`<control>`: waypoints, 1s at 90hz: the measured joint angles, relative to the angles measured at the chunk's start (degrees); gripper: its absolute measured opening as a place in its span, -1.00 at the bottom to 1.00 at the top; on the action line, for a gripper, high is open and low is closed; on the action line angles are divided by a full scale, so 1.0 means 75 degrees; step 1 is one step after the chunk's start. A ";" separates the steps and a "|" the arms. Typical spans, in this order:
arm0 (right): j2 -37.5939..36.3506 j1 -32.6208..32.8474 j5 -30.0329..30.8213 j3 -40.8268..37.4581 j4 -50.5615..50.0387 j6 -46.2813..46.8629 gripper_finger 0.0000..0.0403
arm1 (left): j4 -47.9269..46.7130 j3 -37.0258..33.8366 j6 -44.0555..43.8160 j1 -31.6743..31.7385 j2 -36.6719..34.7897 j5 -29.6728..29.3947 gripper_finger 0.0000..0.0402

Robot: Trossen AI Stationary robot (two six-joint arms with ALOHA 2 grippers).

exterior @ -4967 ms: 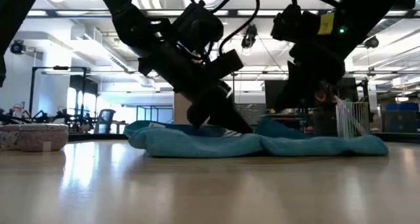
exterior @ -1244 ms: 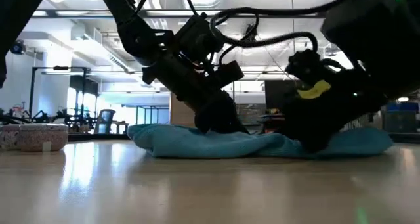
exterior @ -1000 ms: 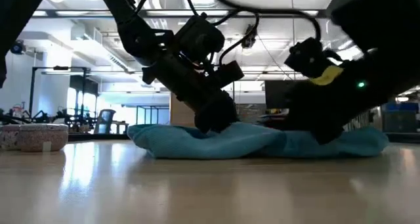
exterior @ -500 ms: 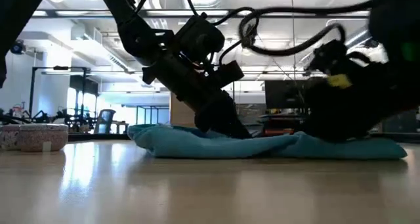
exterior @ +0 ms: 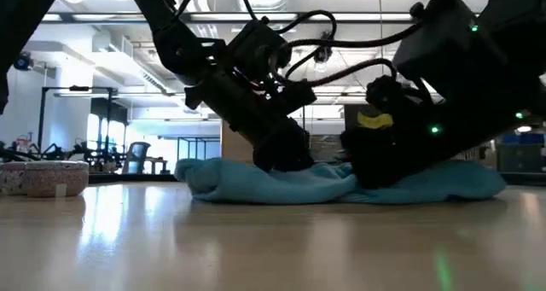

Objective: Apply microfiber cloth
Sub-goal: Wipe the front and back of the black cellphone with the blue microfiber cloth

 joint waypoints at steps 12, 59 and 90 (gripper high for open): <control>0.0234 0.0009 -0.0059 0.0000 0.0760 -0.0271 -1.00 | -0.0015 0.0000 0.0000 0.0006 0.0000 -0.0015 -1.00; 0.0259 0.1174 -0.0908 0.0022 0.1681 -0.0563 -1.00 | -0.0044 0.0006 0.0000 0.0023 0.0000 -0.0008 -1.00; 0.0092 0.1925 -0.1236 0.0037 0.1437 -0.0243 -1.00 | -0.0166 0.0010 0.0002 0.0029 0.0000 -0.0012 -1.00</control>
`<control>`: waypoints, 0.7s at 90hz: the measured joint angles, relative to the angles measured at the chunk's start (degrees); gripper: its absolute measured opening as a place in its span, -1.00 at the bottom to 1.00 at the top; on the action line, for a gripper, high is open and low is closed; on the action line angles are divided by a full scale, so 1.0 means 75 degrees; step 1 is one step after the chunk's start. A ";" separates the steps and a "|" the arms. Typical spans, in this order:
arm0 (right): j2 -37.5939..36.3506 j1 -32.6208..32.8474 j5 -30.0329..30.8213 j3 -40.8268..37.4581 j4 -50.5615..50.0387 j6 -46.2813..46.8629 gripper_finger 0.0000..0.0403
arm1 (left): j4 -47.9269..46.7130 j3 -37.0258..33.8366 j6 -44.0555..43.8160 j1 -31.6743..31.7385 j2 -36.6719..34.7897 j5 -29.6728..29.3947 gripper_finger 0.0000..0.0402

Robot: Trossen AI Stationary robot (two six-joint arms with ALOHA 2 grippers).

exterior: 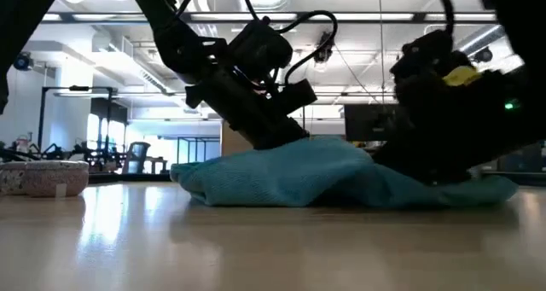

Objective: Apply microfiber cloth
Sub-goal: Wipe the front and back of the black cellphone with the blue microfiber cloth

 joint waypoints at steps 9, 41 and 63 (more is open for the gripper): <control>-0.0163 0.0245 -0.0067 0.0006 -0.0607 0.0469 -1.00 | -0.0020 0.0002 0.0001 0.0003 0.0000 -0.0002 -1.00; -0.1107 0.1131 -0.0137 -0.0032 -0.3550 0.1813 -1.00 | -0.0076 0.0005 0.0001 0.0038 -0.0003 -0.0008 -1.00; -0.1277 0.1209 -0.0381 -0.0040 -0.3341 0.1094 -1.00 | -0.0070 0.0002 0.0001 0.0041 -0.0003 -0.0034 -1.00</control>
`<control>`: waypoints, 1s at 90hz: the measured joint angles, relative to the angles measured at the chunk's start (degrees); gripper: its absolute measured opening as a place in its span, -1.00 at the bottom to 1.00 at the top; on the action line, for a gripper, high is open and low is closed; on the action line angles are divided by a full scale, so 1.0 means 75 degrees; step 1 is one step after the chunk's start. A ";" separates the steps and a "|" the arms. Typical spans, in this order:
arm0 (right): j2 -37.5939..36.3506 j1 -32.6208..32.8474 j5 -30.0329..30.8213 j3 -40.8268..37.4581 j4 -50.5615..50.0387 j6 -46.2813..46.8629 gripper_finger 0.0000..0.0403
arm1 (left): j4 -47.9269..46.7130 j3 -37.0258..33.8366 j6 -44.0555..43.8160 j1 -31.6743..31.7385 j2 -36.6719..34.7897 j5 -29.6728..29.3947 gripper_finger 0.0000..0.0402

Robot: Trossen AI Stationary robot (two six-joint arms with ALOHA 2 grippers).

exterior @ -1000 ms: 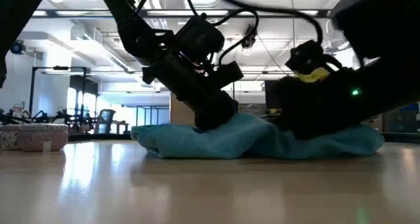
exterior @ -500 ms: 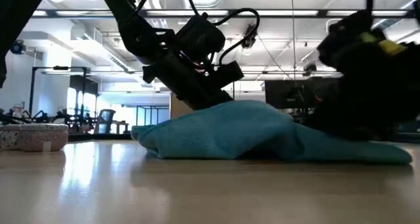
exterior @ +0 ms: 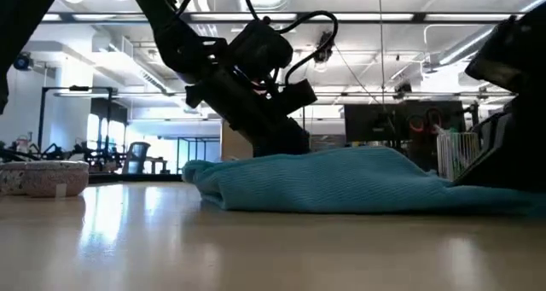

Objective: Apply microfiber cloth
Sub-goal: Wipe the front and back of the black cellphone with the blue microfiber cloth

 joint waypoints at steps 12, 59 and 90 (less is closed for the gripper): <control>-0.0004 -0.0108 0.0758 0.0000 0.0708 -0.0767 -1.00 | 0.0000 0.0000 -0.0004 0.0000 0.0000 0.0003 -1.00; 0.0695 -0.1257 0.1475 0.0031 0.1522 -0.0882 -1.00 | 0.0064 -0.0012 -0.0010 0.0000 0.0003 0.0023 -1.00; 0.0291 -0.2047 0.1442 0.0010 0.1248 -0.1377 -1.00 | 0.0137 -0.0015 -0.0003 0.0000 0.0003 0.0024 -1.00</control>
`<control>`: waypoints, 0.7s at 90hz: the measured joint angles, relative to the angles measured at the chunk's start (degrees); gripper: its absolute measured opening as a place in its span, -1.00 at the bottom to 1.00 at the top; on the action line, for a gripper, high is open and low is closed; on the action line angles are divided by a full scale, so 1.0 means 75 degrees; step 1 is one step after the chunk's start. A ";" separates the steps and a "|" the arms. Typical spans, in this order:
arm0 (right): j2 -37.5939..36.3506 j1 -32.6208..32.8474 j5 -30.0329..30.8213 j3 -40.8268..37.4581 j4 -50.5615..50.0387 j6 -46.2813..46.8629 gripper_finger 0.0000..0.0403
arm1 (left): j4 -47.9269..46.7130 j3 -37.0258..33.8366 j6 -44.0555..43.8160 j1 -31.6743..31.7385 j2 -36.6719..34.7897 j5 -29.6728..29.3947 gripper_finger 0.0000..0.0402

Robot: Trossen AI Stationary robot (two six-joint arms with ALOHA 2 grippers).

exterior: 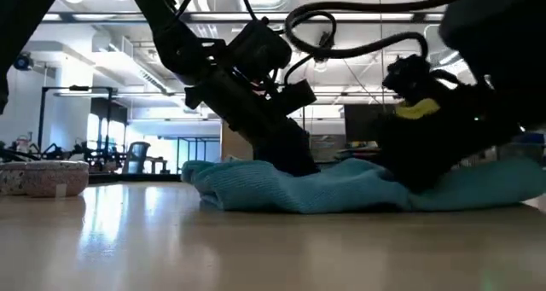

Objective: Apply microfiber cloth
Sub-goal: Wipe the front and back of the black cellphone with the blue microfiber cloth

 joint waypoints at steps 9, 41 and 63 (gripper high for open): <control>-0.0713 0.0154 -0.0466 0.0010 -0.0628 -0.0014 -1.00 | -0.0089 0.0006 0.0000 0.0000 0.0000 0.0000 -1.00; -0.1104 0.0452 -0.2292 -0.0019 -0.1982 0.0832 -1.00 | -0.0020 -0.0003 -0.0075 0.0000 0.0000 -0.0004 -1.00; -0.0294 0.0179 -0.1526 0.0018 -0.1569 0.1195 -1.00 | -0.0029 -0.0002 -0.0137 -0.0017 0.0000 0.0000 -1.00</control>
